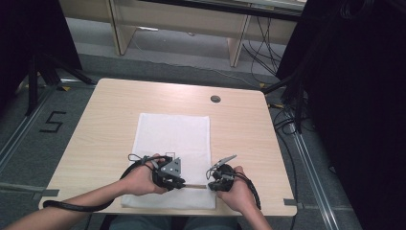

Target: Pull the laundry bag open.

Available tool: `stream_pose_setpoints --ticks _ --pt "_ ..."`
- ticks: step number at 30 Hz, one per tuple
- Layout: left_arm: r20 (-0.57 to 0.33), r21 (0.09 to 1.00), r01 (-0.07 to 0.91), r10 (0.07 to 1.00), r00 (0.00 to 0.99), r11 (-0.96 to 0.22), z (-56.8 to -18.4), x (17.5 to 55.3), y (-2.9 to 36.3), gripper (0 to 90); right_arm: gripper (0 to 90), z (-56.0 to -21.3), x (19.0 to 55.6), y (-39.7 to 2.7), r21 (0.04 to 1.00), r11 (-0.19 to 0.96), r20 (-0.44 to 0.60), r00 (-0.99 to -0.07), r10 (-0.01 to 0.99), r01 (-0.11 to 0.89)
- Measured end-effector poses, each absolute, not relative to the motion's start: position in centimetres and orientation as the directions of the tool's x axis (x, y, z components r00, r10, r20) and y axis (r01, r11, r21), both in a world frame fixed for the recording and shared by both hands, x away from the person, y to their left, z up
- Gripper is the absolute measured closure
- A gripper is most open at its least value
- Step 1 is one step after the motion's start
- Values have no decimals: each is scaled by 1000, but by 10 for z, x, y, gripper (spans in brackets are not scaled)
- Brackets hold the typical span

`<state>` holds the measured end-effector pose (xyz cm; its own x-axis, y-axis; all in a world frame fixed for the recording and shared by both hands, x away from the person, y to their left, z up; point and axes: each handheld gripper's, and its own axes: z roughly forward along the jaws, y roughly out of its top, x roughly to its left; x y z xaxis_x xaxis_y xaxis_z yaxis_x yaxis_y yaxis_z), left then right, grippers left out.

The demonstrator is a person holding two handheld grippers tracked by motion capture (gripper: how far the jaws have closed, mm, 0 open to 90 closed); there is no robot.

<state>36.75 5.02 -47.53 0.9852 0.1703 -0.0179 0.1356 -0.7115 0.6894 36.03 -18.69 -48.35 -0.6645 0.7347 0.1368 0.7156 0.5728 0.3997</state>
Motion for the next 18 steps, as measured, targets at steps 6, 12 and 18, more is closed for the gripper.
stream_pose_setpoints --ticks 6,12,18 --pt "-20 692 141 176 984 -708 -475 367 54 819 900 -484 361 -188 401 574 124 -663 738 714" --pt "-22 694 142 177 984 -706 -475 367 57 820 900 -483 360 -187 393 570 127 -657 743 721" --pt "-25 694 144 176 984 -705 -475 368 59 819 900 -484 362 -189 401 590 104 -675 731 701"
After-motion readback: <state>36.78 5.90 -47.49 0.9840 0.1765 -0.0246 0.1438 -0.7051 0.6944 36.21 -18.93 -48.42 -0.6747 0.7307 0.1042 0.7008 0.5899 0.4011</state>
